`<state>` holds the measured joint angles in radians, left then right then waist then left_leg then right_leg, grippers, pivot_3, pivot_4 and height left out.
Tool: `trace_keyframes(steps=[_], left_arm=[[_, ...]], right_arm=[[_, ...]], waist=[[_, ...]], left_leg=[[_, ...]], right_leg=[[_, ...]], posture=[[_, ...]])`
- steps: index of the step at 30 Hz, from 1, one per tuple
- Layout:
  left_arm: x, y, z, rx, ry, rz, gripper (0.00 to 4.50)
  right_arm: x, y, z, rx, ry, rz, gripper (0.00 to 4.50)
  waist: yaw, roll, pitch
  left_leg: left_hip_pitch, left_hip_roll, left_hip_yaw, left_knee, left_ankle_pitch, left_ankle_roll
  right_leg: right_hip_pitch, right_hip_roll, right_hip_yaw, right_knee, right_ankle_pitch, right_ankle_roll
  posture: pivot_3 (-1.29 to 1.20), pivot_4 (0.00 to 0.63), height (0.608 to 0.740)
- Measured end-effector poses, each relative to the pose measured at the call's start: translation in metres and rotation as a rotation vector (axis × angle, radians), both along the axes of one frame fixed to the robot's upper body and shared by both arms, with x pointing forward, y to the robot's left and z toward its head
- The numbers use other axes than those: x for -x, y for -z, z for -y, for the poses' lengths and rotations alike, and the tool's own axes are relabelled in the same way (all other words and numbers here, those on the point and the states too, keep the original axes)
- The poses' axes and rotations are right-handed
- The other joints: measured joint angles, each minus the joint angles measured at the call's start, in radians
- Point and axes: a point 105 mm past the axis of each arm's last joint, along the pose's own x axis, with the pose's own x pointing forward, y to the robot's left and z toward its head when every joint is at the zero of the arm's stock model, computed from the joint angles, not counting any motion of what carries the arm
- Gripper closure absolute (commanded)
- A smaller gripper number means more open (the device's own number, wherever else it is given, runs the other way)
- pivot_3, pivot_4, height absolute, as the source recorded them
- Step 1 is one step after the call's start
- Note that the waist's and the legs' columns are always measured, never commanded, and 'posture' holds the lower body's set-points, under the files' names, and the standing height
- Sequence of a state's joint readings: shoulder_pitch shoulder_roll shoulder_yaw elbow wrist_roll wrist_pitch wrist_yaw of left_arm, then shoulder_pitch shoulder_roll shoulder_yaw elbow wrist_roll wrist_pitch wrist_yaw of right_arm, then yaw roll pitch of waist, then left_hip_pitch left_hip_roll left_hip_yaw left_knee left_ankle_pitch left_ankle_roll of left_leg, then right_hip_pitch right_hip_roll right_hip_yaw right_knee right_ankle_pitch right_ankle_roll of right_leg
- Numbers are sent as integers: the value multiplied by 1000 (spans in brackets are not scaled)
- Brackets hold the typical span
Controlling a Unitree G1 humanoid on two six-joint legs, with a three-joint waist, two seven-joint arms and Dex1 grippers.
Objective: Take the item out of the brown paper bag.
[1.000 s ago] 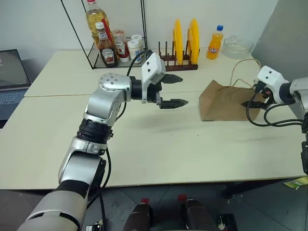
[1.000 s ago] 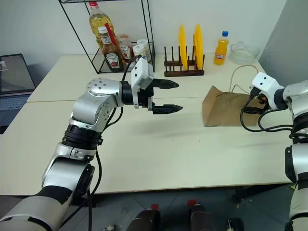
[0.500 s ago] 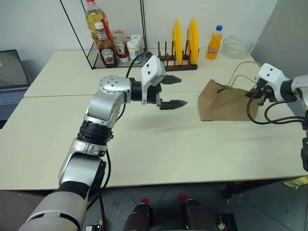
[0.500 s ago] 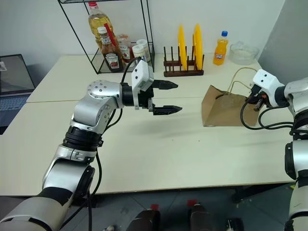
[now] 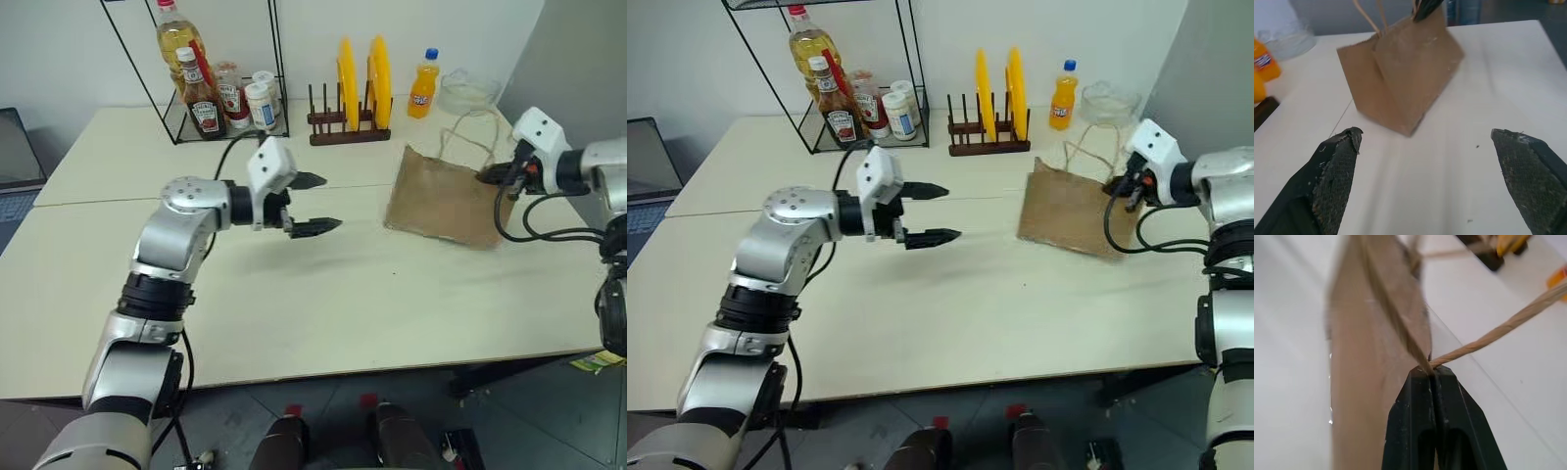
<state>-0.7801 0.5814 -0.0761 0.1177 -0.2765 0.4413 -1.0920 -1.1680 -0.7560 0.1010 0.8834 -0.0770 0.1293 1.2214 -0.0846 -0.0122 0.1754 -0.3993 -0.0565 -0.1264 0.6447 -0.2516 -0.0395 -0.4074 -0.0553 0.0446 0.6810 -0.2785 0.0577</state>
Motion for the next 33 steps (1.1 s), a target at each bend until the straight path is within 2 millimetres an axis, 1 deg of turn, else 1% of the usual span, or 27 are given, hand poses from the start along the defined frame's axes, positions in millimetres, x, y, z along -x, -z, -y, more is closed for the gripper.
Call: trace_keyframes(steps=[3,8,12,13,17,19,21,23,24,28,30,31,32,33], left_arm=[[5,3,-20,17,-81,-23,0],[17,1,-36,47,-173,-20,0],[26,4,-52,57,-262,-31,0],[28,4,-53,61,-276,-31,0],[31,2,-56,73,-307,-23,0],[32,0,-55,81,-311,-16,0],[31,-1,-53,88,-308,-14,0],[31,-3,-49,99,-291,-10,0],[31,-6,-43,105,-268,-5,0],[31,-8,-32,108,-221,-7,0],[29,-6,-25,106,-196,-19,0],[29,-5,-23,103,-187,-25,0],[29,-5,-21,101,-179,-27,0],[28,-5,-20,99,-169,-26,0]], right_arm=[[-1,-7,-34,-42,-82,23,4488],[-8,-9,-79,-123,-158,25,4488],[-14,-14,-104,-157,-193,29,4488],[-15,-14,-106,-158,-201,30,4488],[-17,-7,-103,-142,-198,20,4488],[-19,-3,-95,-117,-175,15,4488],[-20,-3,-84,-104,-145,13,4488],[-20,-2,-73,-98,-117,0,4488],[-19,-1,-69,-100,-101,-15,4488],[-18,3,-63,-98,-84,-47,4488],[-17,10,-58,-87,-73,-65,4488],[-17,14,-55,-85,-65,-77,4089],[-16,17,-53,-83,-59,-85,4052],[-15,20,-49,-74,-47,-96,3831]], waist=[[-1,0,0],[-5,0,0],[-3,0,0],[-1,0,0],[16,0,0],[25,0,0],[31,0,0],[33,0,0],[33,0,0],[29,0,0],[28,0,0],[28,0,0],[28,0,0],[28,0,0]], left_leg=[[0,0,-1,0,0,0],[1,0,-1,0,0,0],[1,0,-2,0,0,0],[0,0,-3,0,0,0],[-1,-1,-3,0,0,0],[-1,-1,-3,0,0,0],[-1,-1,-3,0,0,0],[-1,-1,-3,0,0,0],[-1,-1,-2,0,0,0],[-1,-1,-2,0,0,0],[-1,-1,-2,0,0,0],[-1,-1,-2,0,0,0],[-1,-1,-2,0,0,0],[-1,-1,-2,0,0,0]], right_leg=[[0,0,0,0,0,0],[0,0,0,1,0,0],[-1,0,-1,1,0,-1],[-1,0,-1,1,1,-1],[-1,-1,-1,0,1,-1],[-1,-1,-1,0,1,-1],[-1,-1,-1,0,1,-1],[-1,0,-1,0,1,-1],[-1,0,-1,0,1,-1],[-1,0,-1,0,1,-1],[-1,0,-1,0,1,-1],[-1,0,-1,0,1,-1],[-1,0,-1,0,1,-1],[-1,0,-1,0,1,-1]], posture=[[0,150,740],[0,150,740],[0,150,740],[0,150,740],[0,150,740],[0,150,740],[0,150,740],[0,150,740],[0,150,740],[0,150,740],[0,150,740],[0,150,740],[0,150,740],[0,150,740]])
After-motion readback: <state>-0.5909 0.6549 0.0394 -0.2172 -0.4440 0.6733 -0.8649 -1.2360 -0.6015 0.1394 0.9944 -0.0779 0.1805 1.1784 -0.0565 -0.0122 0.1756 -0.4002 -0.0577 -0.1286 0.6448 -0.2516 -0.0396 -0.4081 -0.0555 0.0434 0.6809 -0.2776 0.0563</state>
